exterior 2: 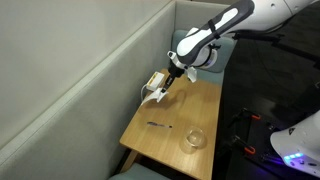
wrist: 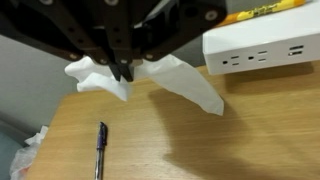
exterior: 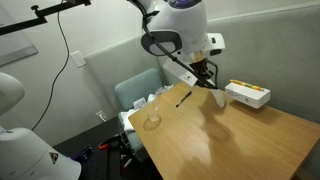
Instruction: Move the black pen to the left and then wipe the table with the white cloth
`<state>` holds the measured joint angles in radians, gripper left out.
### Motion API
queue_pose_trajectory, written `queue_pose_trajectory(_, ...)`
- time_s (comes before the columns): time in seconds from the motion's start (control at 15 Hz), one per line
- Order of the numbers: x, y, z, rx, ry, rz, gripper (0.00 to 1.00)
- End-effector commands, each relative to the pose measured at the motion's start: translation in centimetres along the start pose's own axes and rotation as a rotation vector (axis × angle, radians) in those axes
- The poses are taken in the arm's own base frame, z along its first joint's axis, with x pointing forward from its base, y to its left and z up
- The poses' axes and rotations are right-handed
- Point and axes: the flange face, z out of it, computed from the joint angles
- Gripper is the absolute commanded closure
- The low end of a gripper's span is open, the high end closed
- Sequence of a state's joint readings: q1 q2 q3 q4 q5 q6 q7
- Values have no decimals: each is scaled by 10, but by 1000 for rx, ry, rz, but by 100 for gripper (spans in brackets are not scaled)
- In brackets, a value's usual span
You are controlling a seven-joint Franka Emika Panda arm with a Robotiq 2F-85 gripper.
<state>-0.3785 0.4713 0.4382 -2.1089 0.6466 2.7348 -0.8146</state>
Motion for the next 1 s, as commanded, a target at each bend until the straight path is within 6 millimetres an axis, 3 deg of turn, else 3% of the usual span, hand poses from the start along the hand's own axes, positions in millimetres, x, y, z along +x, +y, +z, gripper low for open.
queue_pose_trajectory(0.0, 18, 0, 36, -9, -23, 11, 100)
queue_pose_trajectory(0.4, 11, 16, 86, -83, -176, 116, 100)
queue_pose_trajectory(0.73, 2, 20, 103, -109, -303, 196, 100)
queue_pose_trajectory(0.8, 2, 18, 103, -115, -310, 201, 74)
queue_pose_trajectory(0.93, 2, 14, 98, -141, -298, 202, 66)
